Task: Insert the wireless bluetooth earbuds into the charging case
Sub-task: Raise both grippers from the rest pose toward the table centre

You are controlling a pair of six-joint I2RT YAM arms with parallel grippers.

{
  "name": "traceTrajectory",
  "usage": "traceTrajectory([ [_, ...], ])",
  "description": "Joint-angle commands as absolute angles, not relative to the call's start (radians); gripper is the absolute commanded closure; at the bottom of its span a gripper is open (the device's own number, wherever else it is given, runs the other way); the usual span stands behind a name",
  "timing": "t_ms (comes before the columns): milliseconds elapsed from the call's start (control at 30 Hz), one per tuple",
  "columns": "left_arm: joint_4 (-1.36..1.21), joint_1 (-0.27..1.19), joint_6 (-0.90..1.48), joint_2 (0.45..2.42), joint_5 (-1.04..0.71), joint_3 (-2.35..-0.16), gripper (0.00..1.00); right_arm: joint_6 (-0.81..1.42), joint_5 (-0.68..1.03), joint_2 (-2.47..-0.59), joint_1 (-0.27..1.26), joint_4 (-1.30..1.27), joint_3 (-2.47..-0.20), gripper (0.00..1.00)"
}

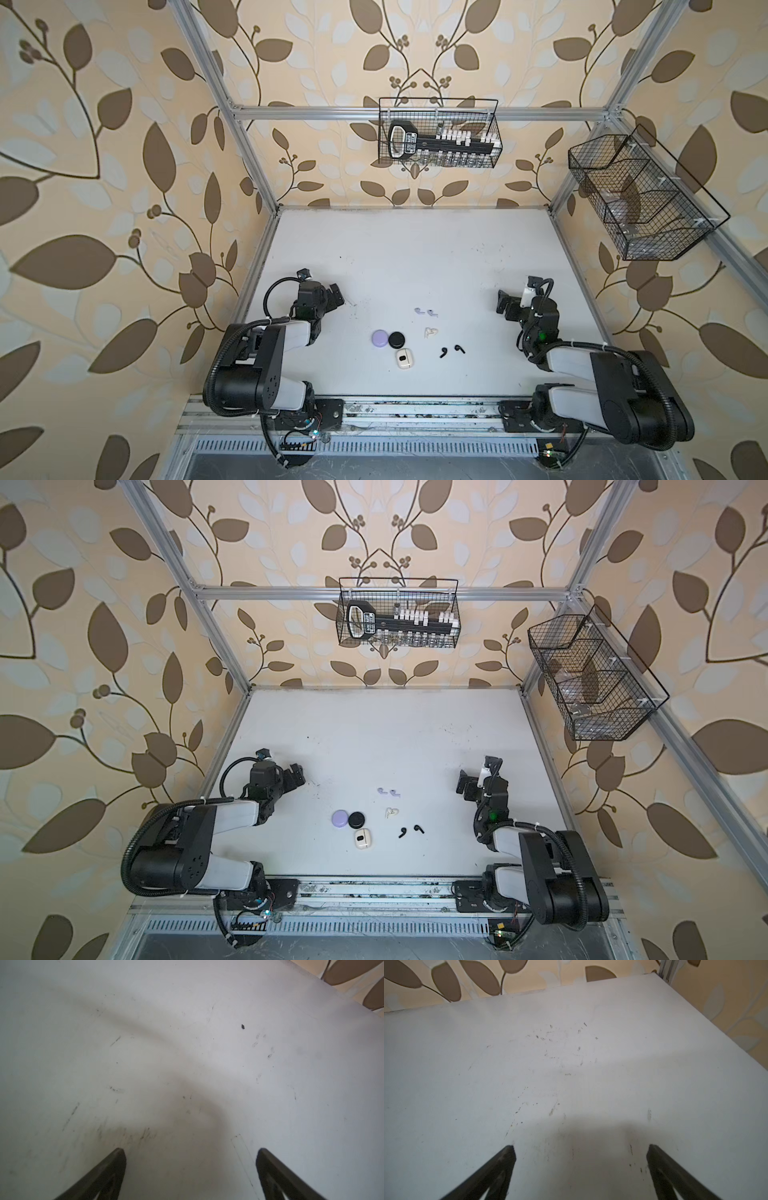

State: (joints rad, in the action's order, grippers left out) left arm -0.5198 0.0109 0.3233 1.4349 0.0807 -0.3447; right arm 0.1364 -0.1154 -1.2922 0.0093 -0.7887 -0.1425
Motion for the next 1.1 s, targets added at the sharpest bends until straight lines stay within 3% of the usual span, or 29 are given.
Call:
traceTrajectory([
  [0, -0.718, -0.020, 0.040, 1.491, 0.147, -0.395, 0.01, 0.004, -0.087, -1.342, 0.020, -0.983, -0.193, 0.00],
  [1067, -0.721, -0.018, 0.051, 1.464, 0.199, -0.395, 0.01, 0.011, -0.077, -1.339, 0.013, -0.987, -0.190, 0.00],
])
